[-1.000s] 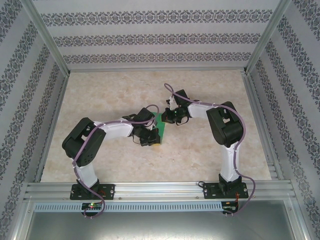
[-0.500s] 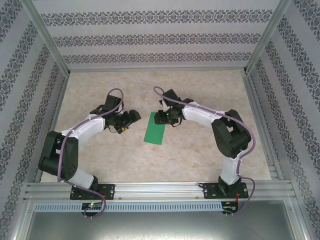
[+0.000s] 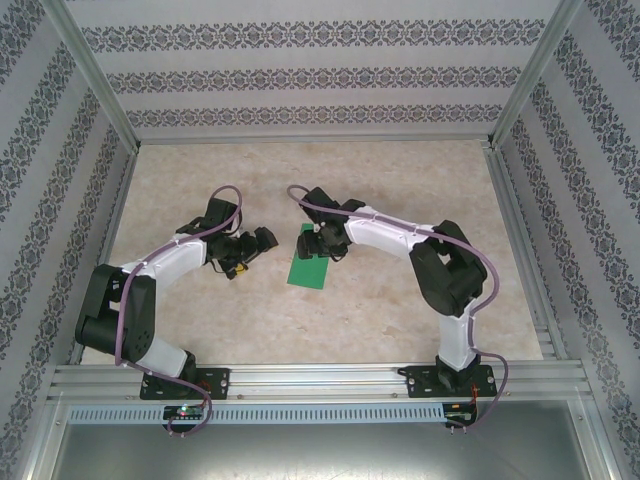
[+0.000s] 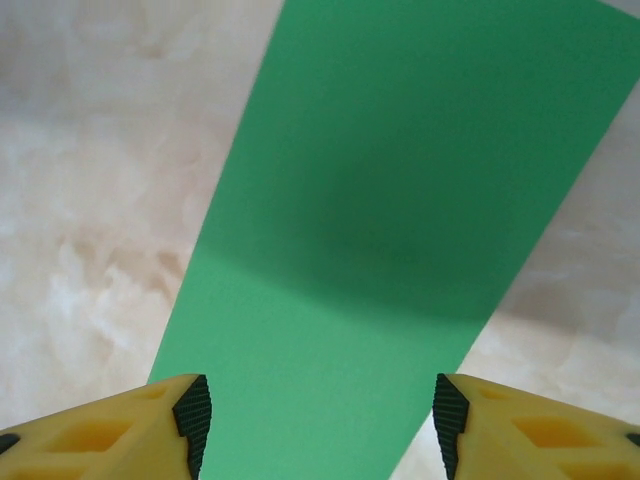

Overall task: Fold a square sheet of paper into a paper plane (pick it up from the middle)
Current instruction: Fold the triangle a second time at the center of the table.

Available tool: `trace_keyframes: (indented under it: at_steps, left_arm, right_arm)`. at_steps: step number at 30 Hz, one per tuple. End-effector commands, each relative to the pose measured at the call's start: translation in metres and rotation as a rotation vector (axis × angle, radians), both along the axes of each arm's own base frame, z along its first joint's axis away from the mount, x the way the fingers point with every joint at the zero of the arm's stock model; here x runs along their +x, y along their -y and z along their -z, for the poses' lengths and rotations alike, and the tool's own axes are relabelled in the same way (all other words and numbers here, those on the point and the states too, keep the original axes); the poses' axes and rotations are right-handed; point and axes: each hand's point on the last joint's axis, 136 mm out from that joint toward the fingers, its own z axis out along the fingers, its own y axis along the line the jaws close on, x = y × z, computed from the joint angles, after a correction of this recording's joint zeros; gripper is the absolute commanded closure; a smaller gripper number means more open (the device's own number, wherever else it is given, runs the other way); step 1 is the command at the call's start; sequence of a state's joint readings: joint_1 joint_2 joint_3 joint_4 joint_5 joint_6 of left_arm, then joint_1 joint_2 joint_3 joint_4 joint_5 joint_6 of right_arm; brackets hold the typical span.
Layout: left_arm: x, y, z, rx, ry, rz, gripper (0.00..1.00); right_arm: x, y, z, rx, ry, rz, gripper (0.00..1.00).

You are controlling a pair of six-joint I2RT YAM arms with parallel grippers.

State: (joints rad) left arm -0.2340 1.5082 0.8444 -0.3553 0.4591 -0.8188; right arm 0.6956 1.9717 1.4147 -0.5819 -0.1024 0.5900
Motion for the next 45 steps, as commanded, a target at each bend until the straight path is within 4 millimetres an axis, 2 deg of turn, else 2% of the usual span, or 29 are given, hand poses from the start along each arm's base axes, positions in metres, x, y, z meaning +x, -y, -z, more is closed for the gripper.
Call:
trace_keyframes:
  at_steps: [1, 6, 11, 15, 23, 28, 34, 45]
  left_arm:
    - [-0.001, 0.007, -0.006, -0.055, 0.015, 0.034, 0.0]
    - [-0.003, 0.02, -0.01, -0.106, 0.01, 0.069, 0.0]
    - [-0.005, 0.032, -0.009, -0.138, -0.008, 0.093, 0.0]
    - [-0.006, 0.046, -0.006, -0.183, -0.027, 0.109, 0.0]
    - [-0.012, 0.076, -0.002, -0.238, -0.066, 0.169, 0.01]
    - [-0.016, 0.091, 0.001, -0.273, -0.084, 0.201, 0.02]
    - [-0.015, 0.1, 0.005, -0.273, -0.097, 0.221, 0.05]
    - [-0.018, 0.101, 0.01, -0.273, -0.099, 0.236, 0.06]
  right_arm:
    - [0.019, -0.001, 0.007, 0.059, -0.042, 0.082, 0.4]
    - [0.047, 0.002, 0.013, 0.068, -0.027, 0.081, 0.45]
    - [0.057, 0.004, 0.017, 0.101, -0.026, 0.075, 0.52]
    - [0.056, 0.008, 0.029, 0.094, -0.058, 0.08, 0.54]
    - [0.05, 0.032, 0.056, 0.049, -0.104, 0.116, 0.54]
    - [0.046, 0.041, 0.064, 0.066, -0.132, 0.129, 0.54]
    - [0.044, 0.043, 0.067, 0.066, -0.141, 0.128, 0.55]
    - [0.042, 0.042, 0.069, 0.07, -0.148, 0.124, 0.55]
